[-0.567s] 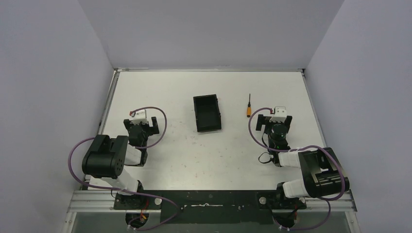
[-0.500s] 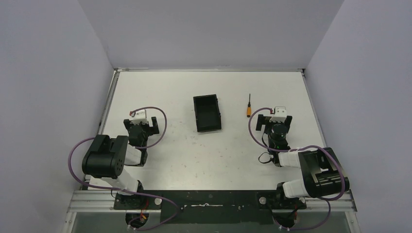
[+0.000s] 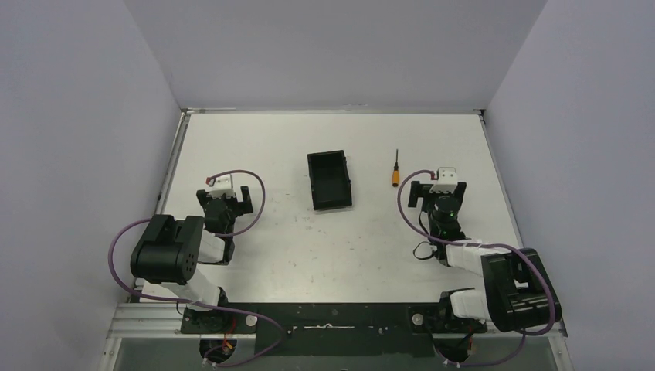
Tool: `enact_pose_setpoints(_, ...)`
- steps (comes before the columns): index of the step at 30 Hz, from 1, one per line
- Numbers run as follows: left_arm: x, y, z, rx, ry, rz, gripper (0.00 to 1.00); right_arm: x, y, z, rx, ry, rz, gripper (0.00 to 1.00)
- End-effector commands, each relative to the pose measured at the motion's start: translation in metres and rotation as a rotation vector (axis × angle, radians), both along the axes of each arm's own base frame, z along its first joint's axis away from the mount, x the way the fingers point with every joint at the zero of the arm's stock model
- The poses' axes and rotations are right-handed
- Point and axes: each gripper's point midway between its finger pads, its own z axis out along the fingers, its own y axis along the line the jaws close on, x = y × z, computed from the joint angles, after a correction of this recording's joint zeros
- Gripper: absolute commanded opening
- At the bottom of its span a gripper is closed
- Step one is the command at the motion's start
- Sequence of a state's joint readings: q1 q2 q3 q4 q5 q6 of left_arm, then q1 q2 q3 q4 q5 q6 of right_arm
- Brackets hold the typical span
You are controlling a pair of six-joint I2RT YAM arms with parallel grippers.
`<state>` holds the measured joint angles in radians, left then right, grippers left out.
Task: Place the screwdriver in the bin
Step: Pick up the screwdriver from the center of the board.
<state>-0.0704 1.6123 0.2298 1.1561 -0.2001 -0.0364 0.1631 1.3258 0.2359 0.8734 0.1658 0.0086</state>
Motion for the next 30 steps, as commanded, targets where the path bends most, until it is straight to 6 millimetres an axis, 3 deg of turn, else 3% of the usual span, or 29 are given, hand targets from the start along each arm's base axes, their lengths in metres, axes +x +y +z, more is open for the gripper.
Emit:
enact_pose_setpoints(1,0.013,-0.003,0.021,-0.001,-0.077,-0.014,0.97,0.018,0.001,0.037,0.041,-0.008,-0.026,1.00)
enact_pose_setpoints(10,0.013,-0.003,0.022,-0.001,-0.079,-0.014,0.97,0.043,0.015,0.108,0.118,-0.033,-0.001,1.00)
enact_pose_setpoints(15,0.013,-0.003,0.021,-0.001,-0.078,-0.014,0.97,0.066,0.028,0.142,0.134,0.048,0.044,1.00)
enact_pose_setpoints(19,0.013,-0.003,0.021,-0.001,-0.078,-0.014,0.97,0.085,0.038,0.155,0.117,0.128,0.091,1.00)
enact_pose_setpoints(24,0.013,-0.003,0.021,-0.001,-0.078,-0.014,0.97,0.096,0.050,0.174,0.172,0.104,0.130,1.00)
enact_pose_setpoints(30,0.013,-0.003,0.021,-0.002,-0.078,-0.014,0.97,0.112,0.052,0.191,0.180,0.122,0.121,1.00)
